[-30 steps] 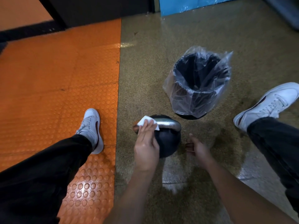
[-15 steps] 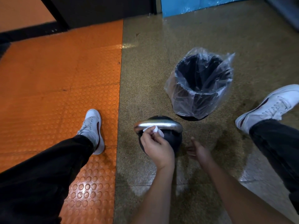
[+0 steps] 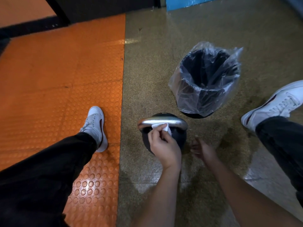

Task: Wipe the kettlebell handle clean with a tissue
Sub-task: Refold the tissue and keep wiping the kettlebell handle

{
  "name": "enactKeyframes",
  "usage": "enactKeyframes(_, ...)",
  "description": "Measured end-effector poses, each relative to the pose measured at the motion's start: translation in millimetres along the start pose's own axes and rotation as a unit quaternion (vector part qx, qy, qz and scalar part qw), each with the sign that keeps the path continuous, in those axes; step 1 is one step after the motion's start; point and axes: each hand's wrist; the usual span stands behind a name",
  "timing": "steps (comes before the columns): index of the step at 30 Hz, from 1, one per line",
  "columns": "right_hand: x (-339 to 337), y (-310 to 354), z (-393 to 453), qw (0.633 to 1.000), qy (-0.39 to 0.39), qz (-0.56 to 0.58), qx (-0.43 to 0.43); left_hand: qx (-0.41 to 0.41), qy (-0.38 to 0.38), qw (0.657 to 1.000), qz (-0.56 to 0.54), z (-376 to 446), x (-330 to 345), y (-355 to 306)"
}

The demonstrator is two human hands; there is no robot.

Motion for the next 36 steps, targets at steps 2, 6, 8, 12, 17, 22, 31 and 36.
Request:
enactKeyframes(2,-1.9,-1.7,-0.9,1.0,0.003,-0.024,-0.01,-0.025,-0.026,0.999,0.008,8.4,-0.5,8.5)
enactKeyframes(6,-3.3,-7.2,2.6,0.999,0.003,-0.034,-0.017,-0.024,-0.033,0.999,-0.002,14.9,-4.7,7.8)
enactKeyframes(8,-3.0,-7.9,5.6,0.999,0.002,-0.032,-0.014,-0.004,-0.01,1.0,-0.003,5.3,-4.5,3.1)
enactKeyframes(12,-2.9,-8.4,8.5,1.0,0.006,-0.025,-0.005,-0.031,-0.003,0.999,-0.006,2.1,1.0,0.3)
enactKeyframes(17,-3.7,-8.9,8.8,1.0,0.002,-0.015,-0.001,-0.052,-0.041,0.997,-0.028,6.1,1.4,-2.7)
enactKeyframes(22,-3.8,-13.0,13.5,1.0,0.002,-0.016,-0.002,-0.051,-0.007,0.999,-0.019,1.0,0.2,-1.8)
enactKeyframes(31,-4.0,-6.1,9.3,1.0,0.006,0.006,0.0,-0.024,0.031,0.999,-0.026,-2.7,-0.9,-2.8)
enactKeyframes(36,-3.2,-15.3,12.9,0.999,0.005,-0.031,-0.014,-0.074,-0.019,0.997,-0.003,15.0,-1.0,0.2)
Point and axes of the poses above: each hand's wrist, its own z-axis towards the middle knuckle, its own x-axis out of the palm, y = z × x, and after that the axes turned 1 degree about -y, right-handed
